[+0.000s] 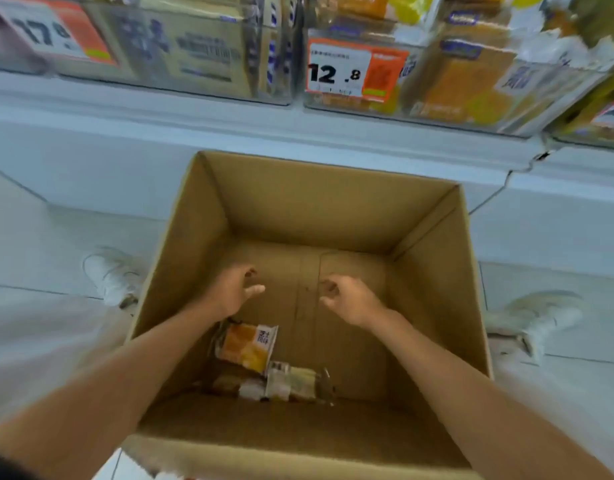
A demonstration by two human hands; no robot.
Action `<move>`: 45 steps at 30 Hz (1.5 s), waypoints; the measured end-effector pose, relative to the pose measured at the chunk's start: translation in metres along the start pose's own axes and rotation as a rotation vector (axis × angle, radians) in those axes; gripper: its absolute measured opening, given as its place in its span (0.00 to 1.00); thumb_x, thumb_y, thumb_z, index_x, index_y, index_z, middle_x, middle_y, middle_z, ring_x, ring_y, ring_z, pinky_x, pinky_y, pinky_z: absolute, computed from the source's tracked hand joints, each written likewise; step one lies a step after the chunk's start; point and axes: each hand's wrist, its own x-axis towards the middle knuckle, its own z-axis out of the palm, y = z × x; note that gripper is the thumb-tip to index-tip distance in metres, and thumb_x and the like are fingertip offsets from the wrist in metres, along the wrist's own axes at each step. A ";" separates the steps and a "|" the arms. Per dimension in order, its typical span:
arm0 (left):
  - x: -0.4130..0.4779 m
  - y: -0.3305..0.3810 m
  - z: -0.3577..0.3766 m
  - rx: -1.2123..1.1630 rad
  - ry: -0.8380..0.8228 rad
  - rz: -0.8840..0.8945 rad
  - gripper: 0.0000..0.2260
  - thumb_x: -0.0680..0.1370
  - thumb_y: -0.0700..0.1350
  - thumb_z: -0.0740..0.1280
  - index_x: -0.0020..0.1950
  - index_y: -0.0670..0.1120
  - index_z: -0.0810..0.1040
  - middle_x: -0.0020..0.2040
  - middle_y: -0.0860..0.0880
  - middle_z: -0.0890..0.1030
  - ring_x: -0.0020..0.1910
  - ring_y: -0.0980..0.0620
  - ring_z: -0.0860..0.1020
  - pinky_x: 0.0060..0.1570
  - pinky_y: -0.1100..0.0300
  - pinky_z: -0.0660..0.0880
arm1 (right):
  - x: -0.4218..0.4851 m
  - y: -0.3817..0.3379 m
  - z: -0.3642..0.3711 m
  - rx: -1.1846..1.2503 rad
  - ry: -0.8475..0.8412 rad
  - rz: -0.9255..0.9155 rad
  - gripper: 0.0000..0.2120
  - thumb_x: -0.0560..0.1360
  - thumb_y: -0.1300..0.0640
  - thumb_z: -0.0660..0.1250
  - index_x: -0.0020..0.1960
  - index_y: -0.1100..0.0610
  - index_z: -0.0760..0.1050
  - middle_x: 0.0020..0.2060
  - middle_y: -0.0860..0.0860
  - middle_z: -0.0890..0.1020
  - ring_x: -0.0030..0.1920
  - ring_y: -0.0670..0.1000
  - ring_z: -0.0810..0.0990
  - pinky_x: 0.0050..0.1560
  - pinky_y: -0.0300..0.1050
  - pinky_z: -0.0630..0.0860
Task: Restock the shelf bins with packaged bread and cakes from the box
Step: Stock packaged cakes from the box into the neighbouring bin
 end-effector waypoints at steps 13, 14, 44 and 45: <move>0.029 -0.058 0.079 0.516 -0.457 -0.134 0.18 0.79 0.46 0.64 0.70 0.54 0.72 0.69 0.47 0.73 0.70 0.45 0.69 0.72 0.48 0.62 | 0.030 0.046 0.068 0.153 -0.198 0.154 0.20 0.79 0.59 0.65 0.71 0.54 0.71 0.61 0.52 0.79 0.58 0.51 0.77 0.58 0.44 0.75; 0.030 -0.055 0.077 0.568 -0.447 -0.113 0.14 0.79 0.47 0.65 0.65 0.54 0.76 0.66 0.48 0.75 0.69 0.46 0.69 0.71 0.48 0.61 | 0.030 0.046 0.068 0.175 -0.192 0.155 0.20 0.79 0.59 0.65 0.70 0.53 0.71 0.61 0.52 0.79 0.58 0.50 0.77 0.57 0.42 0.74; 0.004 -0.017 0.046 -0.751 -0.011 -0.367 0.18 0.76 0.39 0.72 0.65 0.40 0.74 0.58 0.44 0.80 0.53 0.49 0.78 0.43 0.62 0.73 | 0.026 0.068 0.106 0.075 -0.460 0.268 0.33 0.74 0.54 0.73 0.75 0.53 0.64 0.72 0.54 0.70 0.70 0.56 0.70 0.70 0.54 0.69; 0.004 -0.016 0.047 -0.750 -0.012 -0.366 0.18 0.76 0.39 0.71 0.65 0.40 0.74 0.57 0.45 0.80 0.52 0.50 0.78 0.41 0.64 0.72 | 0.028 0.072 0.112 0.021 -0.473 0.285 0.28 0.74 0.54 0.72 0.72 0.55 0.69 0.68 0.55 0.75 0.66 0.55 0.75 0.67 0.53 0.72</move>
